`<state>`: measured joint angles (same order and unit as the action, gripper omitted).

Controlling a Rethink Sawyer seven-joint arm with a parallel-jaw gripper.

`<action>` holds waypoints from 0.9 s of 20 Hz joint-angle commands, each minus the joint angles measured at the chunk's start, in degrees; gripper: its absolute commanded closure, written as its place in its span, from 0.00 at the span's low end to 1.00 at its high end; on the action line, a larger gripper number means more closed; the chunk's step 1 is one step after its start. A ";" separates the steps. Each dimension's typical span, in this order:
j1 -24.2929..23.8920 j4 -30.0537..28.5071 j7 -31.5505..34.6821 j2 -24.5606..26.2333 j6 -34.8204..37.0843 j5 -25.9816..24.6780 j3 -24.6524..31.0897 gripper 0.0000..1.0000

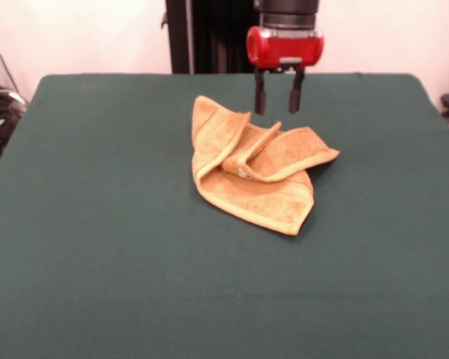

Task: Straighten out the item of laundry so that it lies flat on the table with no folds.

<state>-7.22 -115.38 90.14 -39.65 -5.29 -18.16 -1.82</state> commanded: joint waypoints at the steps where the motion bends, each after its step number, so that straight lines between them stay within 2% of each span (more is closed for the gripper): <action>1: 3.49 1.49 7.17 -0.44 1.83 -0.40 -1.90 0.00; 11: 2.59 5.10 8.01 6.08 -1.28 0.18 0.72 0.00; 18: 2.49 5.87 8.38 7.44 -2.23 0.19 1.97 0.00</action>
<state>-5.79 -113.54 90.14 -36.49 -5.33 -18.15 -3.85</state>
